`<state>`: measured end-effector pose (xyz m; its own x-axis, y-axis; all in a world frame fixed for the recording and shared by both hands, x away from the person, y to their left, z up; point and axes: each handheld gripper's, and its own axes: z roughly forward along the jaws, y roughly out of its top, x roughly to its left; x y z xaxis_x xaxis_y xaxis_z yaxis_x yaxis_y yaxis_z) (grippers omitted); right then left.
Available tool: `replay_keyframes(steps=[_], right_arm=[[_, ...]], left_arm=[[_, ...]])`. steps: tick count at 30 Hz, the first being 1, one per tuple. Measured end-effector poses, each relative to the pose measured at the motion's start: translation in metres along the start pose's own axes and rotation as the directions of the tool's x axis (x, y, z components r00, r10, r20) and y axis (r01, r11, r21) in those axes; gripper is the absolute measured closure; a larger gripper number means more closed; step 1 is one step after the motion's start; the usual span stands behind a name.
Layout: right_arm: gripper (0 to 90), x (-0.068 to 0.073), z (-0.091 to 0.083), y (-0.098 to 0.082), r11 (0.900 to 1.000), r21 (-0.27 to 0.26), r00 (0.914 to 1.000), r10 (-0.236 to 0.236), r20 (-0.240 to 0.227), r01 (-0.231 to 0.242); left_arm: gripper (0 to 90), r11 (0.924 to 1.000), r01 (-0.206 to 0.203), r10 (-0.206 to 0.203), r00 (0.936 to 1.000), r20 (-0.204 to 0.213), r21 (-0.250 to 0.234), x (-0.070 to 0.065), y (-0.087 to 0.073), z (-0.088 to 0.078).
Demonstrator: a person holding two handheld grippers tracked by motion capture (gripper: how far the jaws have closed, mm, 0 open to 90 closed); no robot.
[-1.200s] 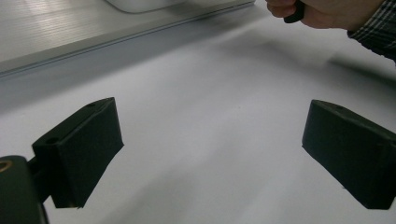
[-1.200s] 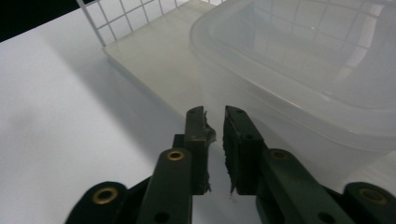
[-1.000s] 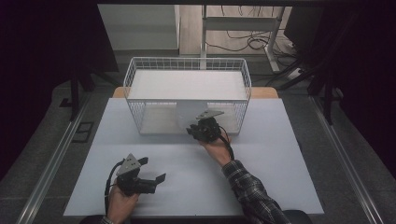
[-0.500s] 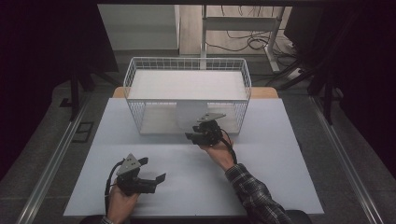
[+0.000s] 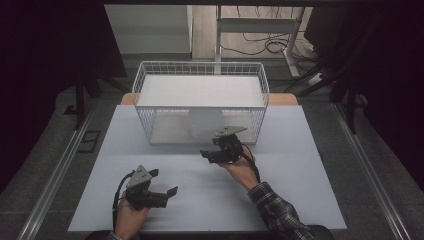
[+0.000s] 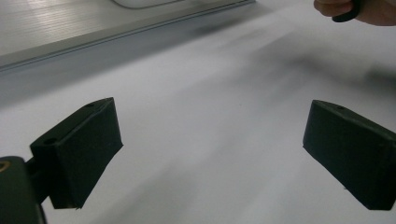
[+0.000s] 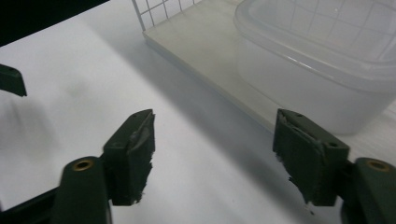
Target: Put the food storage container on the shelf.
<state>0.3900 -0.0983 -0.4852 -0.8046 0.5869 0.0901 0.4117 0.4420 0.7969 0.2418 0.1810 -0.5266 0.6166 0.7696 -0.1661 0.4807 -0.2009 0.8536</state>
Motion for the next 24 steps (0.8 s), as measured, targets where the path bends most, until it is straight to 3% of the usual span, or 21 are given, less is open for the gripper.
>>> replay_keyframes(steps=[12, 19, 24], right_arm=[[8.9, 0.006, -0.03, -0.016, 1.0, 0.001, 0.9995, -0.028, 0.014, 0.028], [5.4, 0.007, -0.052, -0.028, 0.999, -0.004, 0.9992, -0.033, 0.024, 0.033], [5.3, 0.005, -0.071, -0.038, 1.0, -0.017, 0.9999, -0.005, 0.016, 0.005]], left_arm=[[4.0, 1.0, -0.005, 0.005, 1.0, -0.001, 0.003, 0.0, 0.0, 0.0], [4.1, 1.0, -0.009, 0.009, 1.0, -0.004, -0.002, 0.0, 0.001, -0.002], [4.2, 0.9998, -0.017, 0.017, 0.9998, -0.011, -0.006, 0.0, 0.002, -0.004]])
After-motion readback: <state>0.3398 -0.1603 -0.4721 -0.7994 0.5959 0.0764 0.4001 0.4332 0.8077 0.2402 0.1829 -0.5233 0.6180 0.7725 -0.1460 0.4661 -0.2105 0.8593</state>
